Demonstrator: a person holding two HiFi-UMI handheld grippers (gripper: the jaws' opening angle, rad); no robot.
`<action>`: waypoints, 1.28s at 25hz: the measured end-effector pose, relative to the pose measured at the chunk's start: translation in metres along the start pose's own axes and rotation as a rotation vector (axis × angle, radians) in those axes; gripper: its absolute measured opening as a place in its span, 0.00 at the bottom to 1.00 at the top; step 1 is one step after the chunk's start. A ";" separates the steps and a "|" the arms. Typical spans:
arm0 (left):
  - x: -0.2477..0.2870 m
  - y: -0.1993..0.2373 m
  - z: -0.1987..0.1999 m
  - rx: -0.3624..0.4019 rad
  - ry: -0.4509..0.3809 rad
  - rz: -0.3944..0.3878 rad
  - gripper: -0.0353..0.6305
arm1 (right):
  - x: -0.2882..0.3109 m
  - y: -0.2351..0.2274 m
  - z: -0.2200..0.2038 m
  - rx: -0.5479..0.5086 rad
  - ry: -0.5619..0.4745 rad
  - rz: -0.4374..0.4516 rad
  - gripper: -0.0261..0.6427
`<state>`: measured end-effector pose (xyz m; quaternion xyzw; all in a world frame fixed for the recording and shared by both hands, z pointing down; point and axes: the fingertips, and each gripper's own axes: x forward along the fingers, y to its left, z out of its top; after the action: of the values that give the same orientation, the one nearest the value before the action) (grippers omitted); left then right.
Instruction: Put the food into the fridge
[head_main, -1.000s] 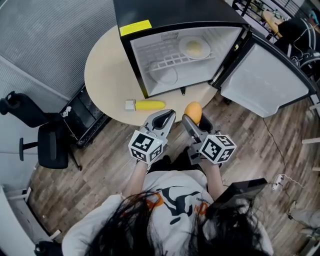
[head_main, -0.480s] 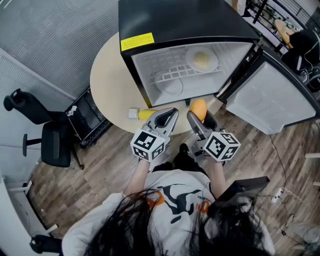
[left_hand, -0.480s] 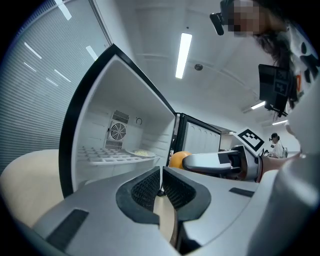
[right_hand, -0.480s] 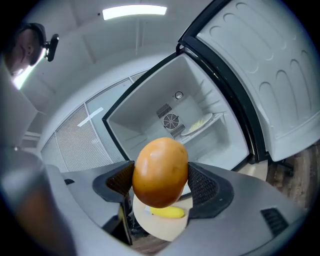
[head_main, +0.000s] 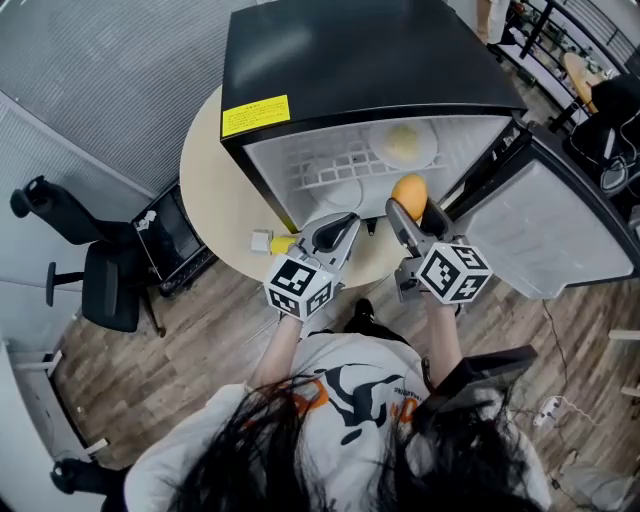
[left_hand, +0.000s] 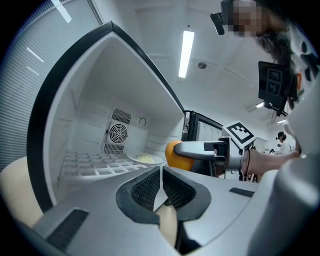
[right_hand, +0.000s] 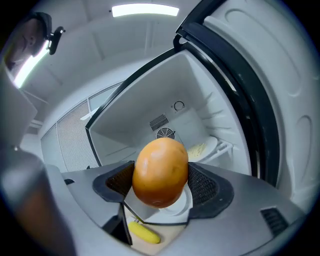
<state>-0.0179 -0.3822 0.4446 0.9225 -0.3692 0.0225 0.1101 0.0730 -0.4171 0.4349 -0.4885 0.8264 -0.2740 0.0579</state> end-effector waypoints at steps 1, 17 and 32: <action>0.002 0.002 0.001 0.001 0.000 0.007 0.07 | 0.006 -0.002 0.006 -0.019 -0.002 0.005 0.56; 0.016 0.023 0.011 0.025 0.008 0.079 0.07 | 0.104 -0.069 0.072 -0.393 0.077 -0.285 0.56; 0.015 0.025 0.005 0.021 0.023 0.094 0.07 | 0.097 -0.088 0.059 -0.427 0.107 -0.366 0.56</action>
<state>-0.0244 -0.4108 0.4459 0.9049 -0.4108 0.0419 0.1035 0.1124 -0.5545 0.4470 -0.6156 0.7653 -0.1250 -0.1404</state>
